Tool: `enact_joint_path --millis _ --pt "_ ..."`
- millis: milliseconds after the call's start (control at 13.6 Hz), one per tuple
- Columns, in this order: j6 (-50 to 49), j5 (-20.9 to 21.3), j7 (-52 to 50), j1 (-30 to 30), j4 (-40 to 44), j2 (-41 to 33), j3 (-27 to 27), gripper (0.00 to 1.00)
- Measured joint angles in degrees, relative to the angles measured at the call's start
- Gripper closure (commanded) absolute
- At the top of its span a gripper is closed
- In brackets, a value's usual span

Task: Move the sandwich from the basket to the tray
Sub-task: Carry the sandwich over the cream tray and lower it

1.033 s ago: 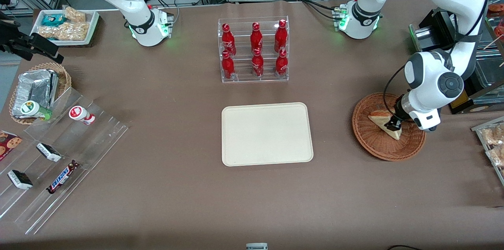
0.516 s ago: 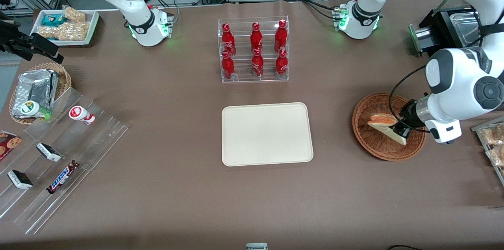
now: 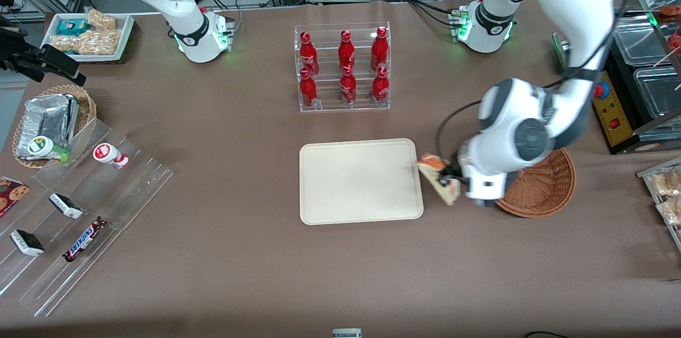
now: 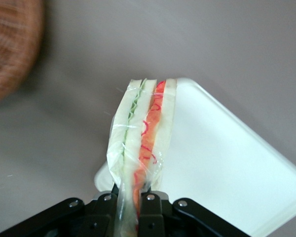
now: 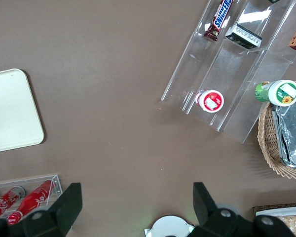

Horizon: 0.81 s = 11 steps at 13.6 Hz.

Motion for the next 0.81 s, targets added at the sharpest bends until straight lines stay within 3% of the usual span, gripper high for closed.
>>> enact_joint_path --millis 295,811 --pt "4.99 5.00 1.74 -10.55 3.50 5.85 -0.16 0.91" --pt "7.50 11.91 5.77 -17.44 6.31 12.33 -0.07 0.91"
